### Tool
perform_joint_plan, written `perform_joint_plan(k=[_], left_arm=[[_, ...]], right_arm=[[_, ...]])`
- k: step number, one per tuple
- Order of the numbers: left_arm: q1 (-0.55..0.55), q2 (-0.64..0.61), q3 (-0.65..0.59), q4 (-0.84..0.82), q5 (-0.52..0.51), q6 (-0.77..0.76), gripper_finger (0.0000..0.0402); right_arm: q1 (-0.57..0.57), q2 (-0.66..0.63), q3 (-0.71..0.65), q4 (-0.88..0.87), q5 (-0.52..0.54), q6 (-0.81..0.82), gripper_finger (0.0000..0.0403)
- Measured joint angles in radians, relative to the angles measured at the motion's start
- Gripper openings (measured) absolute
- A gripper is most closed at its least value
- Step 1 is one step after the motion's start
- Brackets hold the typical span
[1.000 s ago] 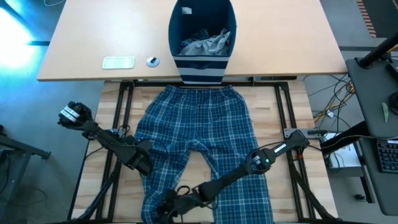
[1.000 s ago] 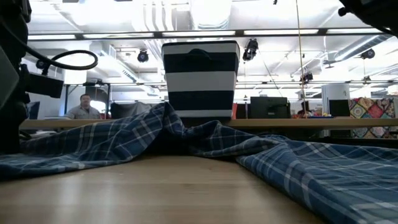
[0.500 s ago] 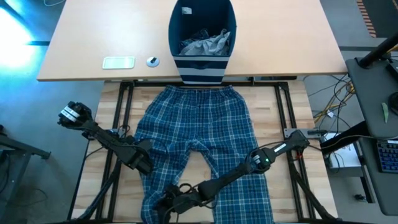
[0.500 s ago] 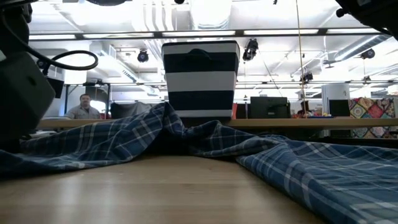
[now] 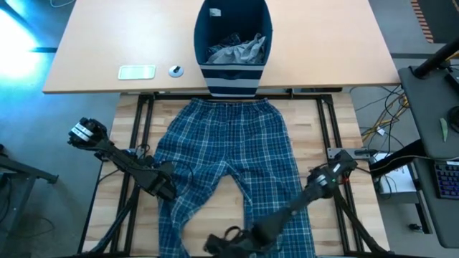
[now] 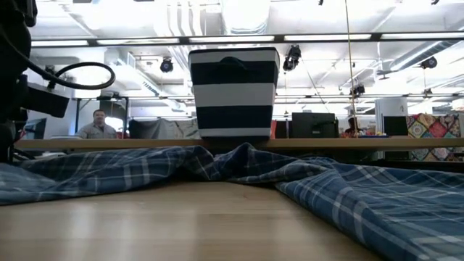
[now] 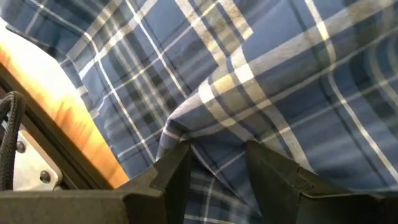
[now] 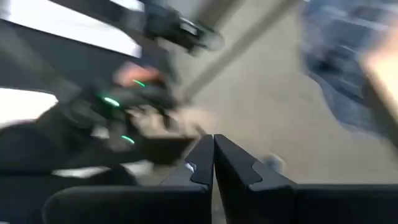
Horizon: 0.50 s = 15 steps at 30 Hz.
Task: Fold Laundry from Bin
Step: Fold the blue patterned pants
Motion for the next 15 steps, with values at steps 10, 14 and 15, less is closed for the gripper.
perform_joint_plan(k=[10,14,15], left_arm=[[-0.018,-0.013,0.206,-0.101,0.081,0.090,0.0148],[-0.108,-0.011,0.372,-0.067,0.178,-0.049,0.0175],[-0.146,-0.007,0.417,-0.031,0.180,-0.103,0.0184]], right_arm=[[0.003,0.006,-0.007,-0.274,0.164,-0.105,0.0028],[0.002,0.040,-0.011,-0.263,0.181,-0.141,0.0079],[0.002,0.040,-0.011,-0.260,0.194,-0.148,0.0093]])
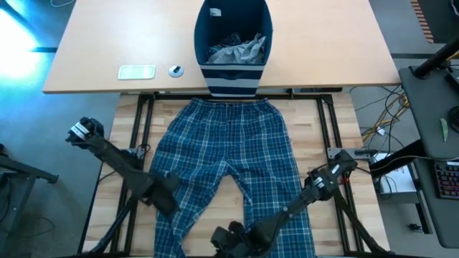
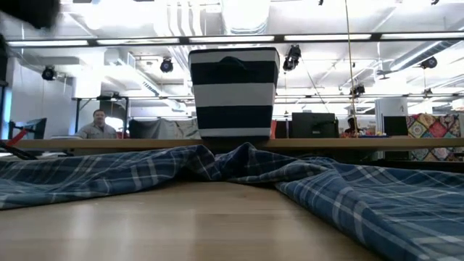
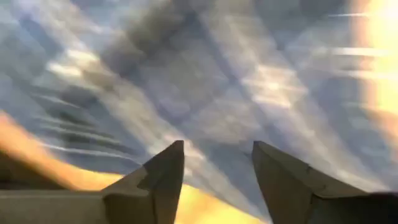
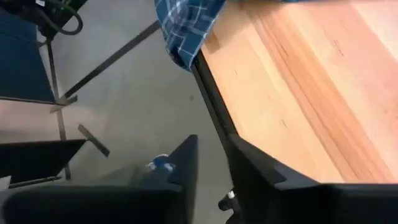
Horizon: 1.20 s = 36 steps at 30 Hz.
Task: Fold Laundry from Bin
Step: Fold the blue patterned pants
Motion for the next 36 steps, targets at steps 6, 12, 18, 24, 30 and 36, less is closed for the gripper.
perform_joint_plan(k=[6,12,18,24,30,36], left_arm=[[-0.240,0.146,0.225,0.174,-0.169,-0.371,0.0227],[-0.320,0.477,0.501,0.005,-0.146,-0.503,0.0248],[-0.268,0.667,0.677,-0.058,-0.090,-0.516,0.0257],[-0.227,0.715,0.688,-0.143,-0.015,-0.646,0.0244],[-0.207,0.701,0.688,-0.204,-0.020,-0.663,0.0184],[-0.199,0.710,0.661,-0.203,-0.004,-0.633,0.0030]], right_arm=[[0.000,-0.004,0.002,0.002,0.080,-0.030,0.0171],[-0.006,-0.003,0.002,0.009,0.097,-0.094,0.0210],[-0.013,-0.003,0.002,0.008,0.097,-0.112,0.0215],[-0.013,-0.003,0.002,0.009,0.071,-0.106,0.0215],[0.000,-0.003,0.002,0.010,0.071,-0.106,0.0215],[0.001,-0.003,0.002,0.009,0.071,-0.119,0.0215]])
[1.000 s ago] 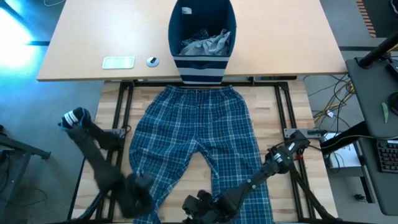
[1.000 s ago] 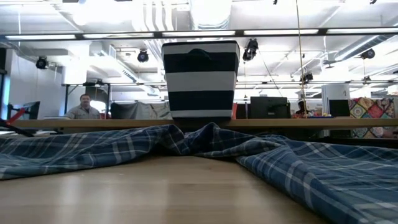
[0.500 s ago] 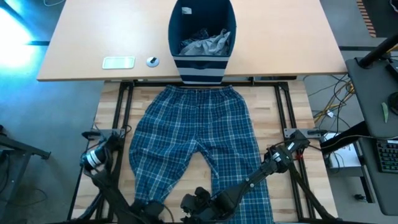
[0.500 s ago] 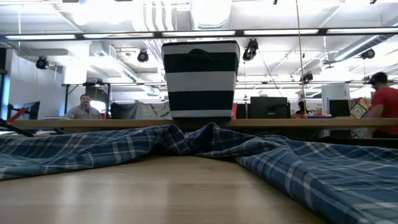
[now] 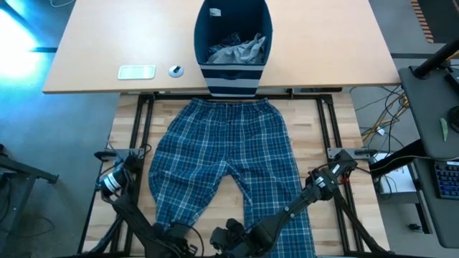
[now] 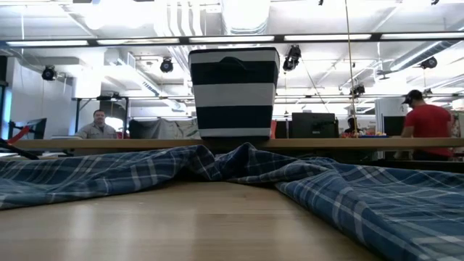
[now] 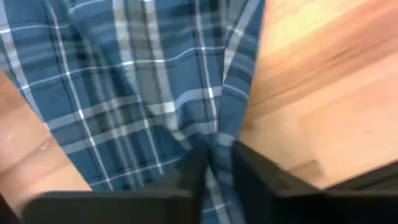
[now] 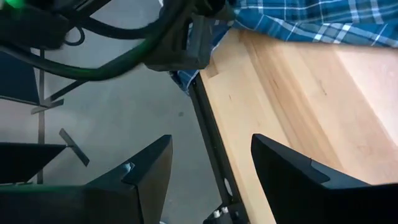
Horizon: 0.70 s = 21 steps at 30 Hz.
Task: Fold Laundry from Bin
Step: Fold the blue patterned pants
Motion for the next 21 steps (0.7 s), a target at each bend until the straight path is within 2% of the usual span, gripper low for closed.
perform_joint_plan(k=[2,6,11,16,21], left_arm=[[0.001,-0.004,-0.005,0.000,0.009,0.001,0.0010],[0.004,-0.042,0.006,-0.006,0.001,0.012,0.0007],[0.017,-0.113,0.048,0.002,-0.152,0.021,0.0001],[0.040,-0.192,0.049,-0.004,-0.311,0.037,0.0000],[0.083,-0.269,0.049,-0.044,-0.413,0.102,0.0000]], right_arm=[[0.000,0.000,0.000,0.000,0.000,-0.010,0.0215],[0.000,0.000,0.000,0.000,0.010,-0.023,0.0215],[0.000,0.000,-0.001,0.095,0.044,-0.062,0.0215],[0.020,0.004,-0.009,0.130,0.193,-0.066,0.0215],[0.060,0.013,-0.010,0.136,0.259,-0.041,0.0215]])
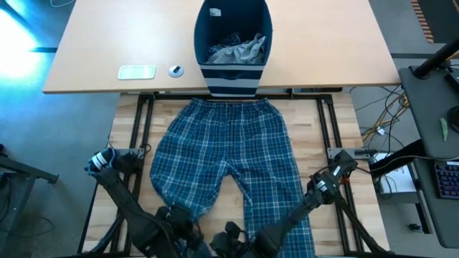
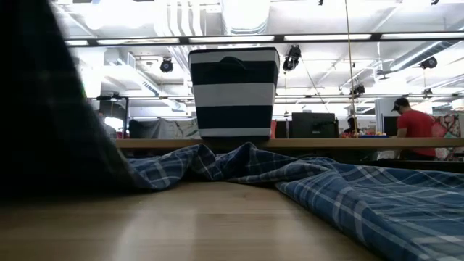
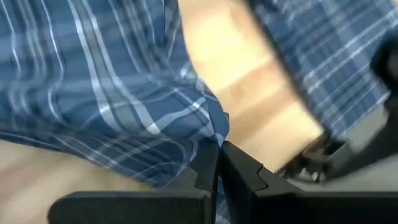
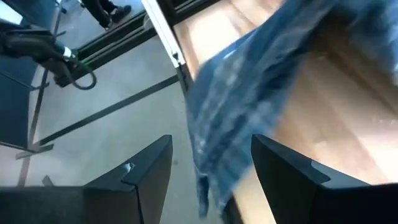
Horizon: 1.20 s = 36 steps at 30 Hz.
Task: Fold Laundry from Bin
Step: Fold the blue patterned pants
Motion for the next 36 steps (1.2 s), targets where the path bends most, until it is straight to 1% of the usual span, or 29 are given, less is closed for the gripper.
perform_joint_plan(k=[3,5,7,9,12,16,19,20,22,24,26,29,32,34,35,36], left_arm=[[0.037,-0.029,0.000,-0.029,-0.030,0.046,0.0000],[0.065,-0.044,0.000,-0.026,-0.048,0.089,0.0000],[0.092,-0.057,0.000,-0.016,-0.059,0.138,0.0000],[0.117,-0.068,0.000,0.004,-0.074,0.187,0.0000],[0.144,-0.090,-0.001,0.016,-0.096,0.236,0.0000],[0.152,-0.128,-0.001,0.020,-0.142,0.264,0.0000],[0.154,-0.154,-0.001,0.023,-0.182,0.273,0.0000],[0.156,-0.158,-0.001,0.025,-0.189,0.275,0.0000],[0.157,-0.160,-0.001,0.027,-0.204,0.277,0.0000],[0.157,-0.159,-0.001,0.036,-0.207,0.277,0.0000],[0.157,-0.160,-0.001,0.038,-0.211,0.277,0.0000],[0.155,-0.160,-0.001,0.037,-0.210,0.277,0.0000],[0.151,-0.166,-0.001,0.037,-0.210,0.277,0.0000],[0.149,-0.170,-0.001,0.037,-0.210,0.277,0.0000],[0.149,-0.172,-0.001,0.036,-0.211,0.277,0.0000],[0.149,-0.174,-0.001,0.036,-0.211,0.281,0.0000]], right_arm=[[0.019,-0.004,0.000,0.013,0.055,0.001,0.0215],[0.029,-0.015,0.001,0.013,0.103,-0.013,0.0215],[0.032,-0.035,0.007,0.013,0.128,-0.030,0.0215],[0.032,-0.056,0.011,0.005,0.133,-0.039,0.0216],[0.032,-0.075,0.011,-0.068,0.130,-0.022,0.0227],[0.027,-0.081,0.010,-0.189,0.136,0.017,0.0262],[0.005,-0.082,0.010,-0.226,0.170,0.081,0.0292],[-0.013,-0.078,0.010,-0.215,0.160,0.100,0.0298],[-0.063,-0.055,0.008,-0.154,0.092,0.134,0.0303],[-0.101,-0.029,0.007,-0.109,0.036,0.140,0.0301],[-0.125,-0.012,0.006,-0.127,0.013,0.185,0.0295],[-0.130,-0.010,0.005,-0.209,0.017,0.278,0.0278],[-0.129,-0.011,0.006,-0.250,0.036,0.320,0.0258],[-0.126,-0.011,0.006,-0.224,0.035,0.311,0.0251],[-0.126,-0.007,0.006,-0.194,0.026,0.283,0.0250],[-0.130,-0.001,0.006,-0.144,-0.005,0.242,0.0249]])
